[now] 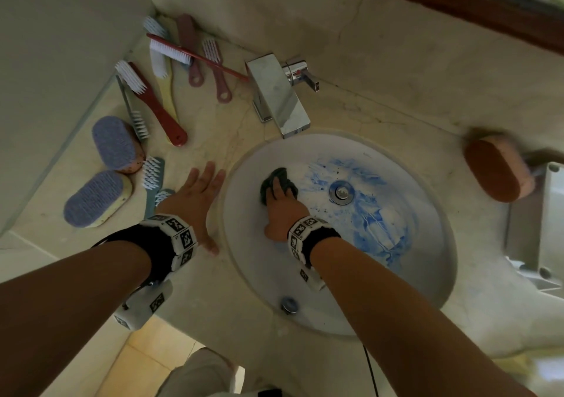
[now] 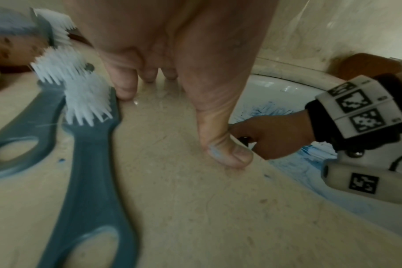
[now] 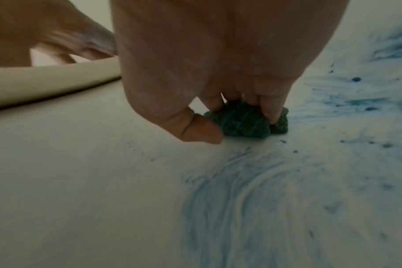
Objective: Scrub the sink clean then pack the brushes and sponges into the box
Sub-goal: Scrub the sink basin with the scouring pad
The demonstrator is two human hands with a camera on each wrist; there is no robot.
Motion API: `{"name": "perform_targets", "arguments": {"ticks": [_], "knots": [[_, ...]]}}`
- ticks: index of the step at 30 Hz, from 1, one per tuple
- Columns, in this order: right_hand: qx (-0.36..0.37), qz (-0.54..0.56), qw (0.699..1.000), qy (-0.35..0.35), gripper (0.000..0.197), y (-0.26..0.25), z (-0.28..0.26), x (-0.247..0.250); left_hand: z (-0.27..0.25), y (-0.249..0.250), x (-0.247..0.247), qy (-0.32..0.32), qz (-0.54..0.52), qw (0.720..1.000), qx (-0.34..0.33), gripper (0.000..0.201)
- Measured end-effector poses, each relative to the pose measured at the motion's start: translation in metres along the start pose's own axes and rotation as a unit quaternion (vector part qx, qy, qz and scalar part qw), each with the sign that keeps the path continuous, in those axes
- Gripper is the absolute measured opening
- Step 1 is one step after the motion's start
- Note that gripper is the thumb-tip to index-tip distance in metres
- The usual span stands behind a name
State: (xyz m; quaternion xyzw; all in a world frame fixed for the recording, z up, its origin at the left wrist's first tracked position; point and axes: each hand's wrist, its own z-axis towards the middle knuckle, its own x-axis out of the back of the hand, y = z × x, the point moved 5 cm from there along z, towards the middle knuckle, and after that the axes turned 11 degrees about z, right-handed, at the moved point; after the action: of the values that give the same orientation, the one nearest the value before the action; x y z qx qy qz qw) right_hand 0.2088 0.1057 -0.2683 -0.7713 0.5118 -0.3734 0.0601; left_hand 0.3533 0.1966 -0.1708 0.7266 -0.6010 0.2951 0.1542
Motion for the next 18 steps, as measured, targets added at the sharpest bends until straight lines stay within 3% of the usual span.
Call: {"name": "perform_targets", "arguments": {"ticks": [10, 18], "knots": [[0.042, -0.049, 0.995, -0.072, 0.103, 0.021, -0.028, -0.044, 0.002, 0.000, -0.002, 0.011, 0.005, 1.000, -0.003, 0.158], [0.026, -0.001, 0.999, -0.040, 0.096, 0.008, -0.009, -0.004, 0.002, 0.000, -0.002, 0.011, 0.005, 1.000, -0.001, 0.157]]}}
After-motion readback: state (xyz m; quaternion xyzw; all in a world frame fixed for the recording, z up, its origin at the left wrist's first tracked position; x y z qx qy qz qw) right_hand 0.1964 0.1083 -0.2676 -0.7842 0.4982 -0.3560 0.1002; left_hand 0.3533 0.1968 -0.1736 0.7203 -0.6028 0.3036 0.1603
